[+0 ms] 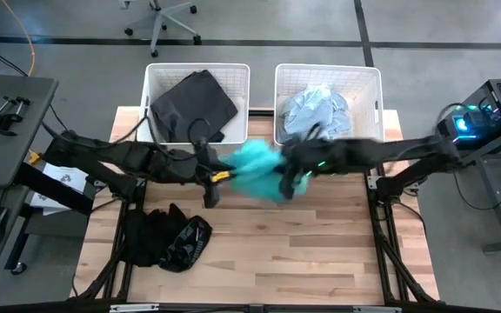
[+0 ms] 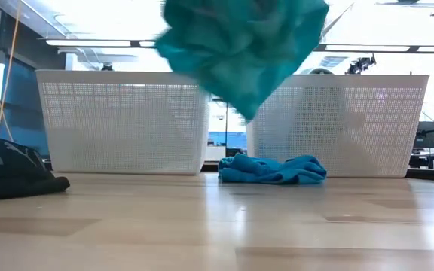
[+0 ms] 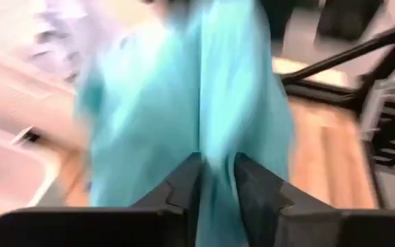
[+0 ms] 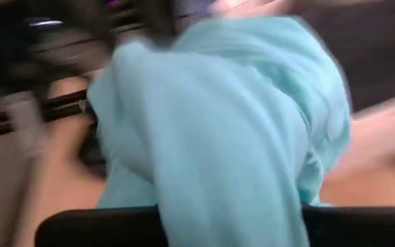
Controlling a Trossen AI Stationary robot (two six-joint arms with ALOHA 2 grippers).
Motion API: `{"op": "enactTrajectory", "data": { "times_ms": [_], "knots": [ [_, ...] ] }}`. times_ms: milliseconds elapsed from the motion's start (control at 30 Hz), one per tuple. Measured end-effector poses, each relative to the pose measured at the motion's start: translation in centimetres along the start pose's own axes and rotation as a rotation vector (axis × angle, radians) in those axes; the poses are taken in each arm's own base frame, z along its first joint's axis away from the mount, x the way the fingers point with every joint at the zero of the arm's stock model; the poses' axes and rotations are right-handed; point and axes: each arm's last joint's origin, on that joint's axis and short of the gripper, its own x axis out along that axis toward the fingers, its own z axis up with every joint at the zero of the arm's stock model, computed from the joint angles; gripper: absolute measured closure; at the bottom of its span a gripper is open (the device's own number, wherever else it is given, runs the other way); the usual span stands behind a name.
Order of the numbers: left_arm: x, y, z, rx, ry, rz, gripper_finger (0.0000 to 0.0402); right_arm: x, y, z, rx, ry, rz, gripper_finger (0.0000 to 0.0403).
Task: Sort clothes
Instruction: Put the light blue shirt into the right white bin
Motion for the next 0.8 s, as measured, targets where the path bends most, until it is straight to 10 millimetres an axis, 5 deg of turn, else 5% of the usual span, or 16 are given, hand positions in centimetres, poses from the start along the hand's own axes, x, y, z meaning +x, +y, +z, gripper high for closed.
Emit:
{"op": "enactTrajectory", "data": {
  "times_ms": [200,367,467,633,800],
  "knots": [
    [-1.7,1.4,-1.0,-0.016,0.065,0.144,0.0289,-7.7,-5.2,4.4,-0.008,-0.136,-0.459,0.0396],
    [-1.7,1.5,-1.0,-0.015,0.062,0.169,0.0287,-8.4,-11.3,4.2,0.034,-0.005,-0.602,0.0398],
    [-1.7,1.5,-1.0,-0.017,0.061,0.171,0.0287,-6.3,-15.4,1.4,0.115,0.170,-0.579,0.0398],
    [-1.7,1.5,-1.0,-0.033,0.060,0.172,0.0287,-2.0,-21.7,-6.6,0.251,0.434,-0.683,0.0395],
    [-1.6,1.5,-1.0,-0.059,0.056,0.172,0.0287,0.0,-26.0,-12.7,0.375,0.531,-0.801,0.0372]
  ]
}}
